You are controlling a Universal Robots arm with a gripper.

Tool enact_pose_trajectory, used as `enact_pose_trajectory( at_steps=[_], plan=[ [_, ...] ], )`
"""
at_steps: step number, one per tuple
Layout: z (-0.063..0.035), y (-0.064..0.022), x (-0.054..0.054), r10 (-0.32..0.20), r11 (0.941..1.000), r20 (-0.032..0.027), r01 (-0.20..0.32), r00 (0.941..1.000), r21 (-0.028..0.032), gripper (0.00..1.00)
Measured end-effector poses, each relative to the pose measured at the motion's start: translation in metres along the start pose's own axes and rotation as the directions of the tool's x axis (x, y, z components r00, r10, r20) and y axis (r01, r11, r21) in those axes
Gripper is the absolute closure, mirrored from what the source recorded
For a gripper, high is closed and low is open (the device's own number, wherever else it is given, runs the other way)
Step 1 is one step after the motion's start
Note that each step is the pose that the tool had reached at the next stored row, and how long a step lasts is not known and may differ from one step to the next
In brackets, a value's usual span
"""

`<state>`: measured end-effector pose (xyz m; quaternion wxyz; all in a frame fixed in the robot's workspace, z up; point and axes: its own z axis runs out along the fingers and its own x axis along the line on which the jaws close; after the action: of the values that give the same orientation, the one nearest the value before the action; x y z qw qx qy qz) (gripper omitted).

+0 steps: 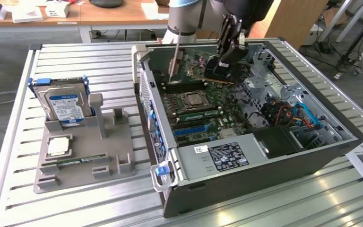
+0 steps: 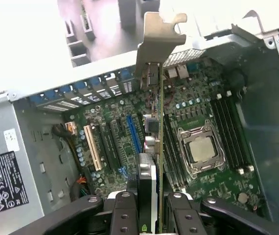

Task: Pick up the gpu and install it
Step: 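Insert the gpu into the slot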

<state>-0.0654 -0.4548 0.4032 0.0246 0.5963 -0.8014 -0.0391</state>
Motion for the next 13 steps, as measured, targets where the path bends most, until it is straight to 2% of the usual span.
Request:
enact_pose_trajectory(
  at_steps=[4,8,11,13],
  plan=[
    [0.0002,-0.0001,0.0000,-0.073,0.9973,-0.0066,0.073,0.9973,0.0001,0.72],
    [0.0002,0.0000,0.0000,-0.142,0.9899,-0.0121,0.142,0.9898,0.0035,0.72],
    [0.0002,0.0000,0.0000,-0.188,0.9821,-0.0152,0.188,0.9821,0.0105,0.72],
    [0.0003,0.0000,0.0000,-0.214,0.9765,-0.0160,0.215,0.9766,0.0187,0.72]
  ],
)
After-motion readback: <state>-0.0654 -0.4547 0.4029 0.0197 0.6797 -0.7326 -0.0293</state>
